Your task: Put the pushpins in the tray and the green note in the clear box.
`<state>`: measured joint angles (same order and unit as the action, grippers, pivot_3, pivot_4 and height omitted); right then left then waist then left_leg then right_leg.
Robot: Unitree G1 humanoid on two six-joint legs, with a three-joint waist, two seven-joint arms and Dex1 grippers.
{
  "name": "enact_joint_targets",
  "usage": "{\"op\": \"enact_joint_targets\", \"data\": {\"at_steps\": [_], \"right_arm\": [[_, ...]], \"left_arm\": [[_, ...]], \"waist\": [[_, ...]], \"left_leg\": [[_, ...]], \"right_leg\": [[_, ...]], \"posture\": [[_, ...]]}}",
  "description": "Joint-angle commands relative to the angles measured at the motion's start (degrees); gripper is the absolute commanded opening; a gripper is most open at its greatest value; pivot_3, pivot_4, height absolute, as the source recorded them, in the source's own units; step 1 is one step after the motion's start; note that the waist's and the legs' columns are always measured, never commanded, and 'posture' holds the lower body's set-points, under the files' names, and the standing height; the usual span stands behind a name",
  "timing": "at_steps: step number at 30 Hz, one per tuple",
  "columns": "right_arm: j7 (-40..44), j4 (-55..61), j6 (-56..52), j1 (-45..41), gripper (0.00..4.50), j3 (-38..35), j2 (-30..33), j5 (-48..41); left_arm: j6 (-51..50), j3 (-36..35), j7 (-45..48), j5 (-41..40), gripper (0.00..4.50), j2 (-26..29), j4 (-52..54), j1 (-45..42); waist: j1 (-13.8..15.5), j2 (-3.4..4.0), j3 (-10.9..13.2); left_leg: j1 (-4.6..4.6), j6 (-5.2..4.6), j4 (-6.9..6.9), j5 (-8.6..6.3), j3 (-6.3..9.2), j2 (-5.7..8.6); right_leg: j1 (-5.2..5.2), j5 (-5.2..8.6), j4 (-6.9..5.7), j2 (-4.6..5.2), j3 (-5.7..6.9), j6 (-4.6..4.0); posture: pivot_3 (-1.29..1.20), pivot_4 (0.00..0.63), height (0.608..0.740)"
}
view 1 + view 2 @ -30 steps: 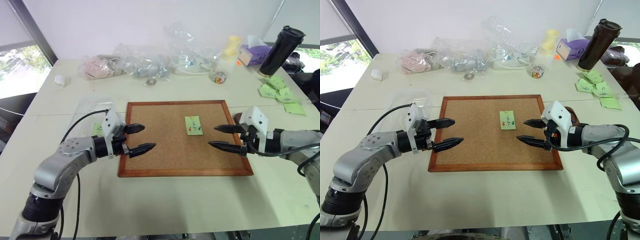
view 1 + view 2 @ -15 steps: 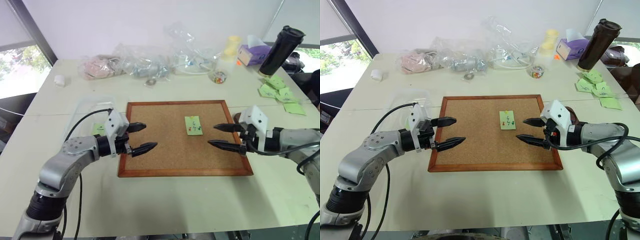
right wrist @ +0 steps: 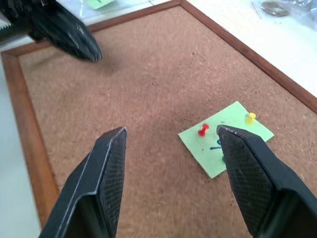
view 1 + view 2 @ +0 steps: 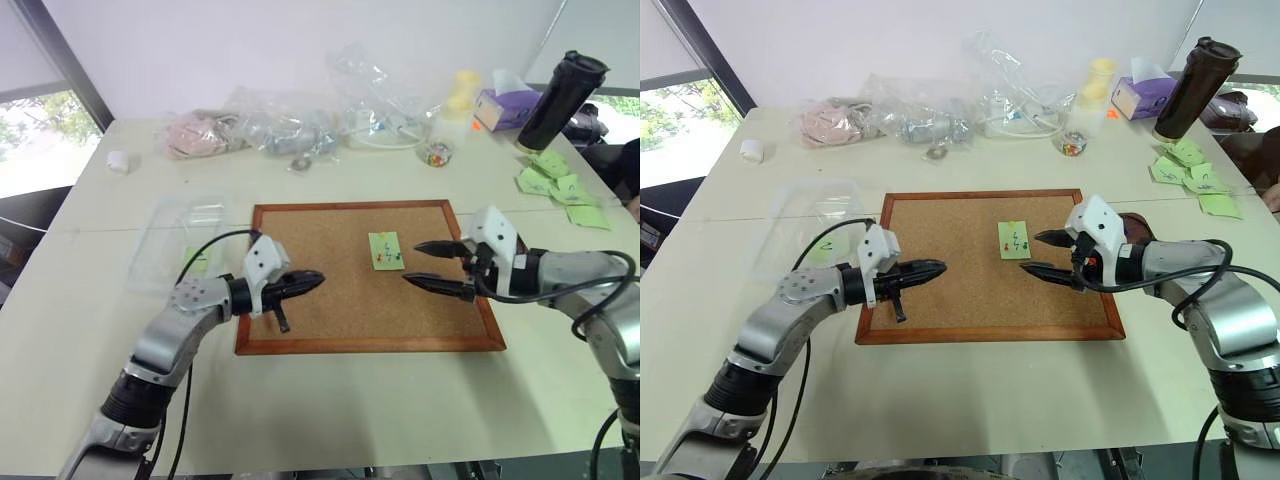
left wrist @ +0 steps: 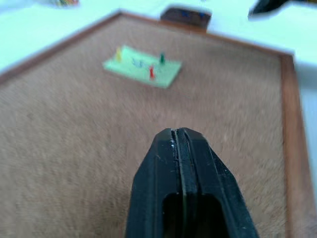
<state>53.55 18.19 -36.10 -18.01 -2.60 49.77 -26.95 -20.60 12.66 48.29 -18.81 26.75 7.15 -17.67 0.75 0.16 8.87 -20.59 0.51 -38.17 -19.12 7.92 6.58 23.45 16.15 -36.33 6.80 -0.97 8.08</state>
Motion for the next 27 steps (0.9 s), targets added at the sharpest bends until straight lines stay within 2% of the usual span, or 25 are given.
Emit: {"op": "enact_joint_targets", "data": {"at_steps": [1, 12, 27], "right_arm": [[-2.4, -3.3, 1.4, -3.7, 2.97, 1.1, -2.3, 2.5], [-11.8, -20.4, 1.2, -16.8, 2.97, 8.5, -12.6, 13.2], [-12.5, -30.5, 5.9, -20.8, 2.97, 10.8, -17.6, 19.7]], "left_arm": [[2.9, 0.5, 0.3, 1.7, 0.08, -1.0, -2.0, 0.2], [5.4, 2.1, -0.8, 7.1, 0.08, -2.5, -7.7, 2.7], [4.7, 2.1, -1.8, 8.1, 0.08, -2.6, -5.4, 4.6]], "waist": [[0.0, 0.00, 0.0], [-0.1, 0.06, -0.1], [-0.2, 0.08, -0.1]], "left_leg": [[0.00, 0.00, -0.01, 0.00, 0.00, 0.00], [0.07, 0.01, -0.02, 0.00, -0.01, 0.03], [0.11, 0.01, -0.04, 0.01, 0.01, 0.08]], "right_leg": [[0.00, 0.00, 0.00, 0.00, 0.00, 0.00], [-0.01, 0.00, -0.07, 0.00, 0.01, 0.00], [-0.01, 0.00, -0.18, 0.01, 0.02, 0.00]], "posture": [[0.00, 0.150, 0.740], [0.00, 0.150, 0.740], [0.00, 0.150, 0.740]]}}
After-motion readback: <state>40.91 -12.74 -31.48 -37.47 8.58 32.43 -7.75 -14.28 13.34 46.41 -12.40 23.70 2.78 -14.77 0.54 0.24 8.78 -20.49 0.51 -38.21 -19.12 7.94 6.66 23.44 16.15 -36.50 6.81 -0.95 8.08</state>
